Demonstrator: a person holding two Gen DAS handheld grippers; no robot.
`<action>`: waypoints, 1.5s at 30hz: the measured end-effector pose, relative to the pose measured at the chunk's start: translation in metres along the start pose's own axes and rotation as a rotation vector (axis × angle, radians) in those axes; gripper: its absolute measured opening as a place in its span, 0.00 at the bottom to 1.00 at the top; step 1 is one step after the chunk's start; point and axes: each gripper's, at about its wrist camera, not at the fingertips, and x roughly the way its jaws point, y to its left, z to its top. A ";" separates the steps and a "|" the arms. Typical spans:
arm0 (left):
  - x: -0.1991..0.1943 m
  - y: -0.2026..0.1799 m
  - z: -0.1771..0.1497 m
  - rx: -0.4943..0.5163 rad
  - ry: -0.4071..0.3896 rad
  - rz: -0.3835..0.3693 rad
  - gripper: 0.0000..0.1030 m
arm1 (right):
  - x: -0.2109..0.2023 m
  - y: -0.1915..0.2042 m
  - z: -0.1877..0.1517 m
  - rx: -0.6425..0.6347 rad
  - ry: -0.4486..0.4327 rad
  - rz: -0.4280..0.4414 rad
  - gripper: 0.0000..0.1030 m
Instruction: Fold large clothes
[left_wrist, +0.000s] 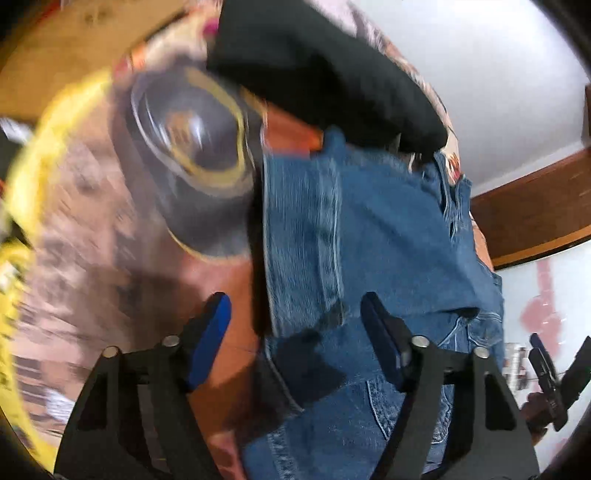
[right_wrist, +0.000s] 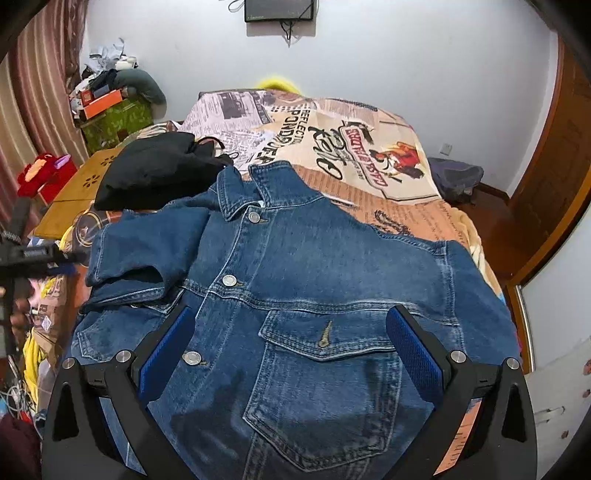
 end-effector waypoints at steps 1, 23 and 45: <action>0.008 0.001 -0.002 -0.011 0.015 -0.020 0.57 | 0.000 0.001 0.000 -0.004 0.001 0.000 1.00; -0.068 -0.222 -0.011 0.598 -0.343 0.262 0.06 | -0.022 -0.044 -0.015 -0.013 -0.049 -0.093 1.00; 0.002 -0.358 -0.052 0.888 -0.225 0.174 0.61 | -0.032 -0.096 -0.025 0.108 -0.025 -0.006 1.00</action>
